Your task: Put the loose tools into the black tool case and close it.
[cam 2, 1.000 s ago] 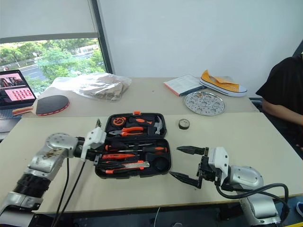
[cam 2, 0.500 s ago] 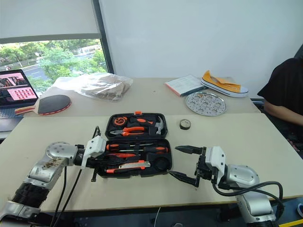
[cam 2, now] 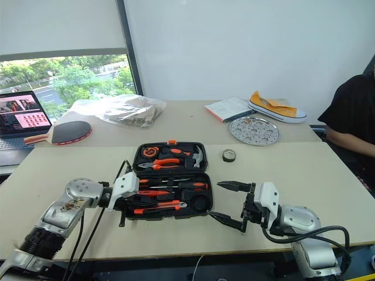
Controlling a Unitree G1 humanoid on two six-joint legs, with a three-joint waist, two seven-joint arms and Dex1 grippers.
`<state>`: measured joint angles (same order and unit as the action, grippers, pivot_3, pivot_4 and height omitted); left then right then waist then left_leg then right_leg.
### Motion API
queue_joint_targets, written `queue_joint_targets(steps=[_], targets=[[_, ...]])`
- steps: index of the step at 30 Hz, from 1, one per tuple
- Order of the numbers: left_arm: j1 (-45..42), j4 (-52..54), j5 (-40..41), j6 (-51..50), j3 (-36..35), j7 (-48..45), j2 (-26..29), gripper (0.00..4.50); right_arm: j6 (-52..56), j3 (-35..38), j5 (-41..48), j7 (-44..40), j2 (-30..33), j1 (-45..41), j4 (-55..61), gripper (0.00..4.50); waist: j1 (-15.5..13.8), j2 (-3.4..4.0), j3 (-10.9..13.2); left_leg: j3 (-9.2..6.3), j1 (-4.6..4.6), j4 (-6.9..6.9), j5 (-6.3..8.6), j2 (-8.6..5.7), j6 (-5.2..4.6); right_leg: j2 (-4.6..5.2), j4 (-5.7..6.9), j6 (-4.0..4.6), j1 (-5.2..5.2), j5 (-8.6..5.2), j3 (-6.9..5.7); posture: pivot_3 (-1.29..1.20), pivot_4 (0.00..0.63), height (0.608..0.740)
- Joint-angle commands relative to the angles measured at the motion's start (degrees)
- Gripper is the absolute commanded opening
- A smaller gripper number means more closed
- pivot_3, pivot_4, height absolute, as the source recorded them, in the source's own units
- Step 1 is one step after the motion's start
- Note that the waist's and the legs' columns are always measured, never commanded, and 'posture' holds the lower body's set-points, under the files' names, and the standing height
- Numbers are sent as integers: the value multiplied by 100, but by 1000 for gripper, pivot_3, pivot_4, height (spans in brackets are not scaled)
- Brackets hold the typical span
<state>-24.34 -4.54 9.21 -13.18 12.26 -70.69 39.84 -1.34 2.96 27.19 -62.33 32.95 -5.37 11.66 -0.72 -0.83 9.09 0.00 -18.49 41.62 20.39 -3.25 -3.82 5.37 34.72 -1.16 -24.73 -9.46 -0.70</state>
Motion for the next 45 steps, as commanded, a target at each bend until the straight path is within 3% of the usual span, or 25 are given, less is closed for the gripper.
queue_joint_targets(steps=[1, 4, 9, 14, 20, 22, 26, 31, 35, 43, 45], targets=[[332, -170, -61, 98, 237, -19, -159, 41, -140, 170, 40, 68, 33, 43, 210, 4500, 6, 12, -7, -1, 18, -3, 1, 3, 0, 1, -3, -6, 19, -4, 2, 0, 150, 740], [404, -215, 309, 654, -329, -24, -229, 41, -134, 481, 69, 216, 139, 240, 277, 4500, 1, 23, -14, -3, 32, -22, 0, 5, 1, 4, -20, -11, 32, -8, 2, 0, 150, 740], [619, -113, 1228, 878, -1213, -325, -153, 41, -78, 1315, 310, 402, 283, 944, 261, 4500, 7, 22, -14, -2, -27, -39, -32, 1, 59, 1, -15, -3, -45, -4, 3, 0, 150, 740], [1079, 171, 1663, 686, -1984, -272, 205, 1465, -265, 1969, 259, 405, 318, 1814, 35, 4500, 21, 22, -14, 3, -100, -53, -33, -5, 62, 0, -13, -1, -137, -4, 1, 0, 150, 740], [1950, 256, 2191, 579, -2844, -546, 607, 3755, -190, 2140, -1, 984, 152, 2013, -201, 4500, 68, 23, -14, 10, -98, -73, -32, -2, 60, 2, -56, -1, -132, -4, 2, 0, 150, 740], [2011, 239, 2438, 432, -3078, -521, 614, 4416, -265, 1995, -415, 1337, 220, 1609, -315, 4500, 76, 22, -13, 12, -98, -72, -31, -3, 58, 5, -56, 0, -130, -3, 2, 0, 150, 740], [1998, 205, 2608, 198, -3258, -489, 652, 4416, 889, 1114, -1249, 2020, 585, -240, -733, 4500, 150, 19, -10, 21, -82, -65, -31, -3, 56, 3, -59, 8, -111, 24, 8, 0, 150, 740], [1824, 290, 2521, 306, -3140, -330, 459, 4416, 2002, -218, -1744, 1462, 638, -2549, -2070, 4500, 177, 8, 0, 20, -74, -71, -51, 13, 52, -19, -56, 41, -104, 45, 4, 0, 150, 740], [1676, 369, 2422, 366, -2988, -143, 291, 4416, 2334, -1062, -2303, 1275, 256, -4088, -3511, 4500, 136, 6, 0, 7, -97, -78, -80, 17, 101, -22, -51, 54, -129, 52, -8, 0, 150, 740], [1586, 551, 2407, 391, -2874, 102, 138, 4416, 1852, -1799, -3172, 1288, -407, -5666, -6167, 4500, 179, 7, 0, -1, -187, -77, -75, -10, 91, -5, -57, 35, -208, 64, -45, 0, 150, 740], [1599, 562, 2398, 396, -2878, 117, 133, 4500, 1672, -1826, -3291, 1321, -503, -5875, -6630, 4088, 220, 7, 0, -1, -188, -87, -75, -14, 91, 3, -65, 35, -212, 64, -84, 0, 150, 740]])
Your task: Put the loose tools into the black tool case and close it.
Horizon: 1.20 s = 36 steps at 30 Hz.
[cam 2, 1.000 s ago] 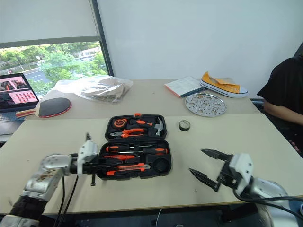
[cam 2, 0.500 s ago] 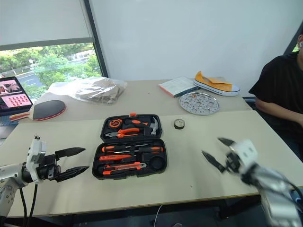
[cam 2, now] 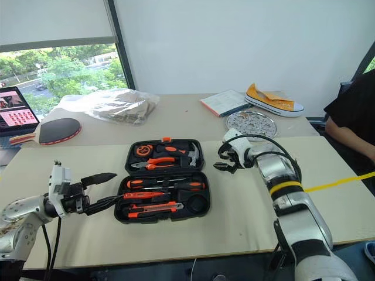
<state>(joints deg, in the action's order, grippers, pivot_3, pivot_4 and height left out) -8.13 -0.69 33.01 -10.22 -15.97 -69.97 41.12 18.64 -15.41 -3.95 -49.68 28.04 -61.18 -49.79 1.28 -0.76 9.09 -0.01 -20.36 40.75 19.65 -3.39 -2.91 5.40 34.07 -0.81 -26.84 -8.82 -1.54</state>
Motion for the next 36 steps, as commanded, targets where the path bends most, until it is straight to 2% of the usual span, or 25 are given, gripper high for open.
queue_joint_targets(steps=[1, 3, 5, 11, 12, 16, 18, 21, 24, 29, 33, 36], targets=[[-11, 185, 11, 107, -55, 52, 6, 4500, -395, 2, -235, 41, -50, -378, -686, 3841, 44, 0, 0, 0, 0, -1, 0, 0, 0, 6, -1, 1, -1, -1, -27, 0, 150, 740], [8, 197, 11, 112, -65, 60, 14, 4500, -635, 14, -325, 64, -133, -507, -998, 3163, 99, 1, 0, -1, 0, -1, 0, 2, 2, 19, -1, 6, 2, -4, -73, 0, 150, 740], [7, 200, 11, 111, -67, 70, 21, 4500, -784, 49, -375, 52, -201, -601, -1219, 2583, 151, 1, 1, -2, 4, 2, 0, 4, 4, 20, -3, 9, 10, -5, -81, 0, 150, 740], [-82, 116, -5, 94, 14, -32, 53, 4500, -1569, 212, -460, 193, -283, -814, -1640, 445, 233, 3, 2, -1, 14, 13, -12, 7, 27, 22, 2, 24, 22, 5, -78, 0, 150, 740], [-110, 79, -23, 109, 54, -69, 47, 4500, -1883, 269, -383, 7, -278, -807, -1599, 127, 234, 3, 2, -1, 15, 14, -16, 9, 33, 22, 3, 29, 23, 8, -77, 0, 150, 740], [-191, -32, -92, 195, 157, -130, 7, 4500, -2531, 506, -143, -477, -245, -805, -1440, 59, 235, 4, 3, -3, 17, 16, -22, 17, 41, 14, 7, 42, 20, 15, -73, 0, 150, 740], [-230, -62, -111, 220, 201, -166, -20, 4500, -2711, 634, 120, -1182, -204, -703, -1081, 59, 237, 5, 3, -4, 17, 16, -22, 21, 40, 11, 13, 46, 20, 18, -73, 0, 150, 740], [-203, -104, -203, 330, 306, -298, -6, 4500, -1967, 625, 740, -2777, 43, -298, 299, 59, 232, 5, 3, -6, 13, 15, -22, 23, 39, 11, 14, 45, 17, 19, -73, 0, 150, 740], [-81, -138, -378, 575, 412, -489, 84, 4500, -194, 303, 1131, -3677, 463, 106, 2066, 59, 159, 7, 3, -14, 7, 14, -18, 24, 32, 12, 15, 45, 13, 19, -77, 0, 150, 740], [119, -128, -508, 782, 511, -714, 142, 4500, 2137, -512, 1406, -4141, 932, 453, 4374, 59, 95, 7, 3, -13, -2, 16, -10, 24, 20, 20, 13, 44, 1, 19, -77, 0, 150, 740], [228, -99, -540, 840, 588, -749, 90, 4500, 2941, -927, 1467, -3850, 959, 534, 5144, 59, 68, 7, 3, -11, -1, 23, -10, 23, 21, 21, 7, 44, -1, 19, -76, 0, 150, 740], [275, -128, -570, 891, 658, -763, 28, 4500, 3093, -1461, 1211, -3679, 1027, 596, 5345, 59, 13, 6, 3, -9, -1, 36, -10, 19, 20, 25, 5, 44, 0, 19, -76, 0, 150, 740]])
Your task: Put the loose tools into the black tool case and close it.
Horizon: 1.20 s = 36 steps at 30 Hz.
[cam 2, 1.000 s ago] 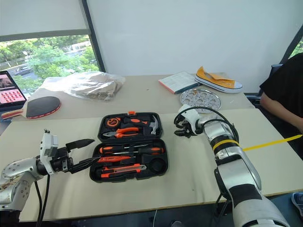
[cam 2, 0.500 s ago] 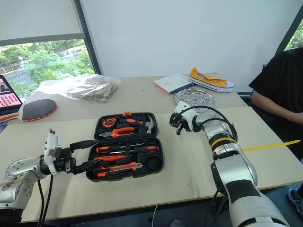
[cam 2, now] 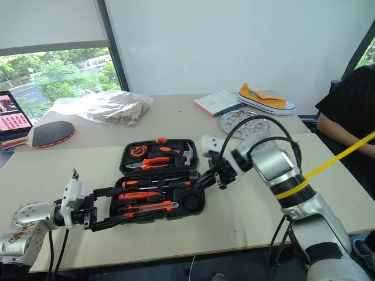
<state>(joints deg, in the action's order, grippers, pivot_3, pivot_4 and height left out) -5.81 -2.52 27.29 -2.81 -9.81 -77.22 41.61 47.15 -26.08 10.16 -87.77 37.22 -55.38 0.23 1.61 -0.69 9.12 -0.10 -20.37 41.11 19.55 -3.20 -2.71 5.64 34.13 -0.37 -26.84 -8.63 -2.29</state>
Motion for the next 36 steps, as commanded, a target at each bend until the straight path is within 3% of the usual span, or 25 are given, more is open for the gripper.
queue_joint_targets(steps=[1, 16, 27, 33, 36], targets=[[60, 52, 2, 163, 46, -43, -29, 4500, 185, -574, -330, 157, 177, 29, 365, 59, -38, 0, 0, 0, 0, 3, 0, 0, 0, 0, 0, 0, 1, 0, -1, 0, 150, 740], [304, 311, 43, 200, 15, 135, -73, 4500, -114, -1406, -1120, 208, 580, -220, 121, 59, -99, -2, -1, -1, 0, 23, 3, -4, -4, -1, -3, -3, 14, 1, -7, 0, 150, 740], [250, 344, 33, 218, 20, 280, -106, 4500, 10, -1826, -1362, 126, 270, -516, -240, 59, -108, -7, -5, -10, 18, 47, 4, -2, -6, -3, -2, -4, 44, 2, -10, 0, 150, 740], [229, 339, 19, 241, 17, 390, -153, 4500, -69, -1890, -1380, 12, 234, -560, -179, 1985, -120, -7, -4, -14, 16, 51, 5, -3, -7, -4, 0, -6, 44, 3, -11, 0, 150, 740], [226, 334, 19, 256, 8, 427, -159, 4500, 50, -1527, -1085, -6, 101, -630, 30, 3139, -115, -7, -4, -20, 14, 46, 8, -3, -10, -5, -3, -6, 42, 3, -17, 0, 150, 740]])
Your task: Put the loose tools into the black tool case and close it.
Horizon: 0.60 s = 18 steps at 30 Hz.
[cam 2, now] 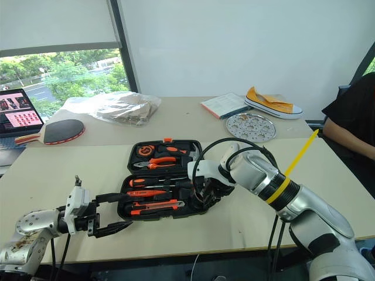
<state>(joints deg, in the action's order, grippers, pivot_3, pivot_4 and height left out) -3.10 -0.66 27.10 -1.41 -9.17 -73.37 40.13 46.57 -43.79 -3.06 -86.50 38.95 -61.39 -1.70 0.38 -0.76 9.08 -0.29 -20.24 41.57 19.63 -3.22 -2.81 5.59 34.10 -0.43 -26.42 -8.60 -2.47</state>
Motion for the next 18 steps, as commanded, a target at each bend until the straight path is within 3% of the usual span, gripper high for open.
queue_joint_targets(steps=[1, 4, 7, 11, 17, 18], targets=[[-32, 161, 39, 118, -59, 55, -12, 4500, 151, 337, 315, -140, -80, -37, 291, 3400, 22, 0, 0, 0, -2, -1, 2, 0, 0, -1, 0, 0, -1, 0, -1, 0, 150, 740], [4, 186, 53, 122, -85, 72, 2, 4500, 191, 622, 655, -371, 178, -20, 563, 4449, 30, 0, 1, 2, -18, -2, 2, 0, 0, 0, 0, -1, -19, 0, 0, 0, 150, 740], [18, 179, 71, 119, -120, 69, 33, 4500, 118, 1033, 1110, -462, 347, 159, 723, 4449, 26, 0, 1, 1, -25, -2, 2, -1, 0, 2, -3, -1, -25, 0, -2, 0, 150, 740], [-8, 174, 180, 14, -266, 169, 45, 4500, -368, 2155, 1916, -201, 230, 710, 714, 4449, 31, -1, 1, 2, -21, -1, 2, 3, 0, 0, -4, -1, -19, 0, 1, 0, 150, 740], [159, 21, 333, -276, -877, 751, 67, 4500, -2374, 3865, 2183, 834, -52, 2148, 198, 4449, 19, -1, 1, 4, -15, -1, 3, 3, 0, 1, -2, -1, -13, 1, 6, 0, 150, 740], [147, -58, 308, -307, -1011, 994, 28, 4500, -2570, 4064, 2146, 1050, -77, 2332, 27, 4210, 16, -1, 1, 3, -11, -1, 3, 3, 0, 1, -2, -2, -9, 1, 6, 0, 150, 740]])
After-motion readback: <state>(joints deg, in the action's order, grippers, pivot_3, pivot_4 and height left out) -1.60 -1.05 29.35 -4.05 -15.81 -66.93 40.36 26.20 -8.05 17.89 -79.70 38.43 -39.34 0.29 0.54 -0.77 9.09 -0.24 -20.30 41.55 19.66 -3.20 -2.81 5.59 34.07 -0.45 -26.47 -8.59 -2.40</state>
